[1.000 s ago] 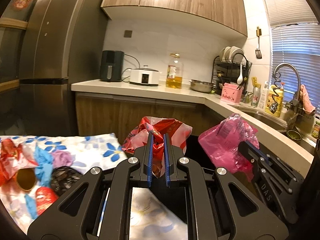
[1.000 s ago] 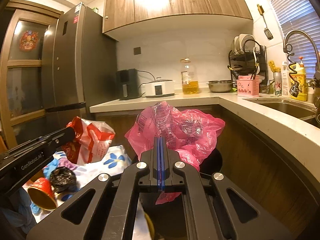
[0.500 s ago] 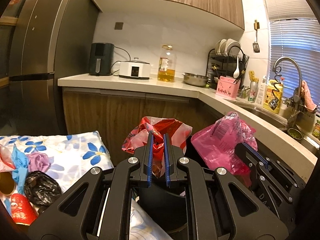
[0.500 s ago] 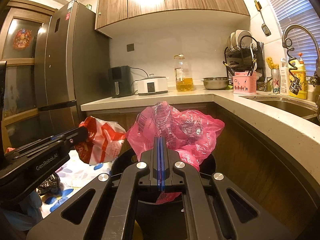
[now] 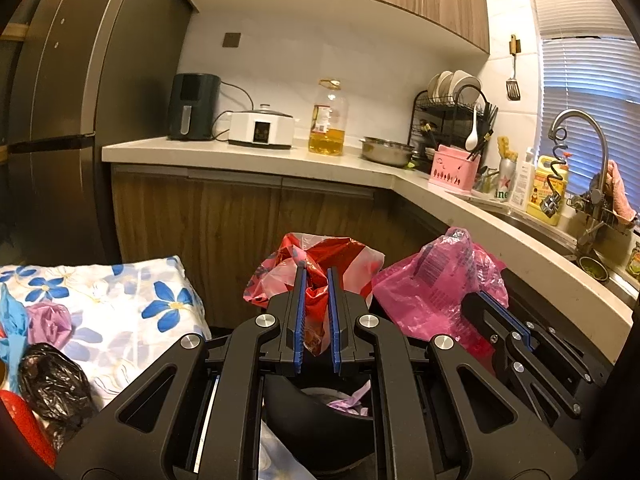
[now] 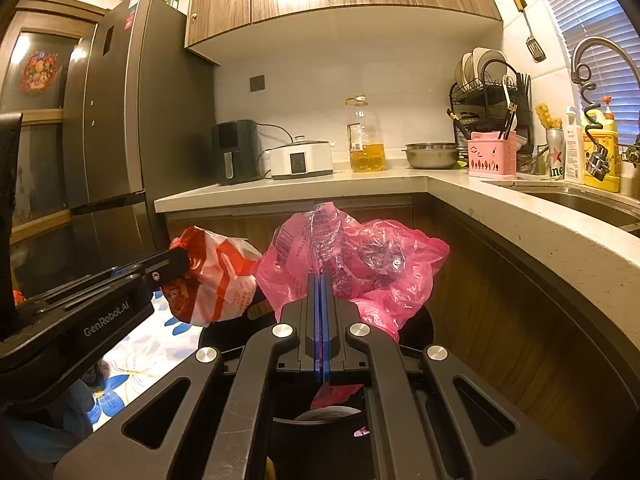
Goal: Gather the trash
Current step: 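Open the left tool over the bin while the right tool releases the pink bag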
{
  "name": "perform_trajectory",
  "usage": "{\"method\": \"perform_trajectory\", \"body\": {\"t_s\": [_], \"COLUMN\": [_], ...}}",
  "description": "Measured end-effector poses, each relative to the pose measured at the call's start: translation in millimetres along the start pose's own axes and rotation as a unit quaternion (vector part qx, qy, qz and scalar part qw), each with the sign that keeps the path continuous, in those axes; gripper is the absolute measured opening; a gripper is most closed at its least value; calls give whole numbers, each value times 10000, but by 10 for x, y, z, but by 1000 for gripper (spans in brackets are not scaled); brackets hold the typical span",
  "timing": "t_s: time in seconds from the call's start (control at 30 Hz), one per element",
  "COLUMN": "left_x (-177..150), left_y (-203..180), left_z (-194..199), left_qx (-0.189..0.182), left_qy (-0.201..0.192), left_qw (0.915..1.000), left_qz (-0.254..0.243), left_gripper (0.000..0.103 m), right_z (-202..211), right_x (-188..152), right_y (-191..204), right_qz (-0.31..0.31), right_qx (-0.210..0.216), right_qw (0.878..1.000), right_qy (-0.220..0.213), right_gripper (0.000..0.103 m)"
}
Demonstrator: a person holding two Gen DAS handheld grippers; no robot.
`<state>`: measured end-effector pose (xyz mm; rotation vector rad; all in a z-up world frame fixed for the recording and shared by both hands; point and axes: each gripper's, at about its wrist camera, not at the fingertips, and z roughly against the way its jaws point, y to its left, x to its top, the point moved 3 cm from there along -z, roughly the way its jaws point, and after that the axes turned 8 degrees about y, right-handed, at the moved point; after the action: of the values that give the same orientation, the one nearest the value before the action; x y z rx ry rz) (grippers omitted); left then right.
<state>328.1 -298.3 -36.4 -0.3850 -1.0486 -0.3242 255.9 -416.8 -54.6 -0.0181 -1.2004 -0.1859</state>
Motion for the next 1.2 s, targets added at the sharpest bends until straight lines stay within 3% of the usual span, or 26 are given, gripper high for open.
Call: {"method": "perform_trajectory", "body": {"t_s": [0.37,0.43,0.5,0.53,0.8,0.93,1.03,1.2], "left_x": [-51,-63,-65,-65,-122,-227,-312,-461], "left_y": [-6,19,44,58,237,291,343,449], "left_z": [-125,-133,-128,-121,116,346,578,1000], "left_qx": [-157,-171,-164,-149,272,548,804,1152], "left_qy": [157,183,152,148,45,-11,-155,-426], "left_qw": [9997,9997,9997,9998,9994,9983,9964,9920], "left_qz": [-115,-61,-30,-12,185,179,235,292], "left_gripper": [18,27,42,43,74,82,84,85], "right_z": [-38,-32,-18,-8,146,261,379,553], "right_x": [3,3,2,0,-76,-122,-152,-196], "right_y": [-73,-101,-117,-132,-171,-88,8,181], "right_qz": [-46,-76,-118,-148,-370,-336,-279,-236], "right_qx": [-57,-87,-124,-128,-142,-105,-49,110], "right_qw": [10000,9999,9998,9998,9992,9993,9996,9997], "right_qy": [46,43,38,41,81,90,45,1], "right_gripper": [2,3,6,7,43,59,65,66]}}
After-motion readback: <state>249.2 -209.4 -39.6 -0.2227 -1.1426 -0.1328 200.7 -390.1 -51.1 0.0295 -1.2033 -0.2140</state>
